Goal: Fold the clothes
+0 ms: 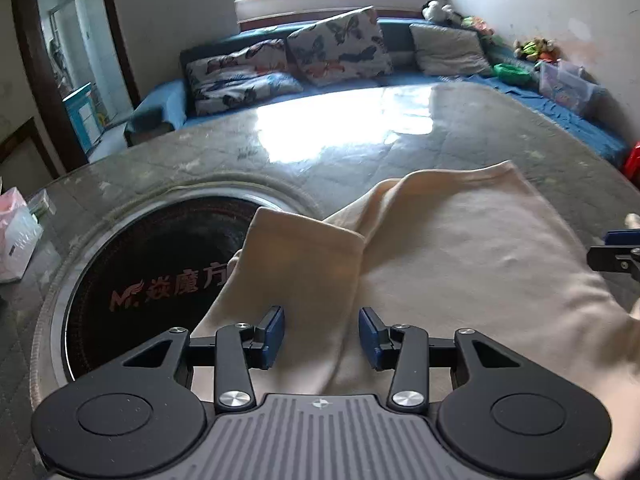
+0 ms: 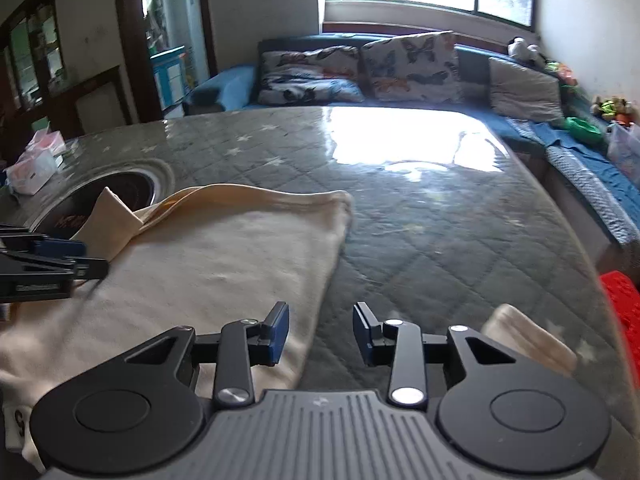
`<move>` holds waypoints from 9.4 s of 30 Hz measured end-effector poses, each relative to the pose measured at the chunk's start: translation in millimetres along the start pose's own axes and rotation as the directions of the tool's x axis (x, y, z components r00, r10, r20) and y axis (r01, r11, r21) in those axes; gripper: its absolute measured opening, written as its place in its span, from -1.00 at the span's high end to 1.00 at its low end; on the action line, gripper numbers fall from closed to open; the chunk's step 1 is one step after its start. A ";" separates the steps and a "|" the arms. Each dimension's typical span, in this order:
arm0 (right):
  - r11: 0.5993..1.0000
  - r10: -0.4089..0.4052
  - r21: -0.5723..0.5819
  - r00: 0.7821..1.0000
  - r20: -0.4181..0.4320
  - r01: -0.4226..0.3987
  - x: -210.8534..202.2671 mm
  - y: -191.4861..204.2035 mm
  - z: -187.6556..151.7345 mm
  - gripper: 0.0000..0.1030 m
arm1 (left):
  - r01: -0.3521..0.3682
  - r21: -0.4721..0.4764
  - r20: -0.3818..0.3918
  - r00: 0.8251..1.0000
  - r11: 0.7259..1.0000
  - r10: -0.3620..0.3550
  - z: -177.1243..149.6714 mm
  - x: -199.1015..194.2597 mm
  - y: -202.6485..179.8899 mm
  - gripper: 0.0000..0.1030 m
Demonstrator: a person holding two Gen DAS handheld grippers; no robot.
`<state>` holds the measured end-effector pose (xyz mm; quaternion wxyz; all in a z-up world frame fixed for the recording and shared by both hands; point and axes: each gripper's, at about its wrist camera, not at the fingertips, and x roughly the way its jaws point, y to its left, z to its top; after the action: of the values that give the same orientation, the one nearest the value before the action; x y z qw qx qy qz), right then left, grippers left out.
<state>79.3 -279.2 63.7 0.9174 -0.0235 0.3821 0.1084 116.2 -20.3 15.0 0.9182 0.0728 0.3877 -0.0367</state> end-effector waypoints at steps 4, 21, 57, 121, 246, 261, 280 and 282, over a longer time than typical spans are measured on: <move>1.000 0.012 -0.023 1.000 -0.016 -0.013 14.7 5.4 6.7 0.21 | -0.064 -0.003 0.010 0.998 0.998 0.064 2.5 4.5 10.8 0.38; 0.999 0.004 -0.045 1.000 -0.029 -0.005 47.9 9.1 23.4 0.01 | -0.237 -0.221 -0.036 0.971 0.946 0.235 -7.0 -16.6 99.5 0.55; 0.983 0.113 -0.145 0.993 -0.019 -0.115 27.6 73.4 -0.5 -0.73 | -0.091 -0.093 0.089 0.991 0.991 0.099 -51.6 -66.9 71.1 0.81; 0.980 0.100 -0.178 0.994 0.045 -0.091 33.9 78.9 -20.2 -1.00 | -0.497 -0.172 0.010 0.862 0.851 0.506 -102.6 -63.7 139.5 -0.64; 0.980 -0.066 0.191 0.998 0.010 0.062 -73.2 -89.0 -97.1 -1.00 | -0.013 0.258 0.152 0.988 0.966 -0.028 -78.6 -72.6 -72.8 -0.79; 0.940 -0.172 0.304 0.985 0.023 0.157 -35.3 -126.1 -71.6 0.38 | -0.028 0.255 0.150 0.989 0.967 -0.011 -81.6 -72.4 -75.0 -0.83; 0.887 -0.387 0.276 0.922 0.007 0.370 -79.6 -127.5 -96.6 0.66 | -0.015 0.262 0.154 0.988 0.965 -0.027 -84.2 -73.1 -72.0 -0.85; 0.909 -0.354 0.251 0.935 0.038 0.334 -80.6 -120.1 -91.9 0.43 | -0.015 0.260 0.154 0.988 0.965 -0.026 -84.3 -73.0 -72.1 -0.85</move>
<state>-13.8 -422.5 50.9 0.9332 0.0254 0.3440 -0.1009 -3.2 -77.0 1.7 0.9281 0.1887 0.3065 -0.0955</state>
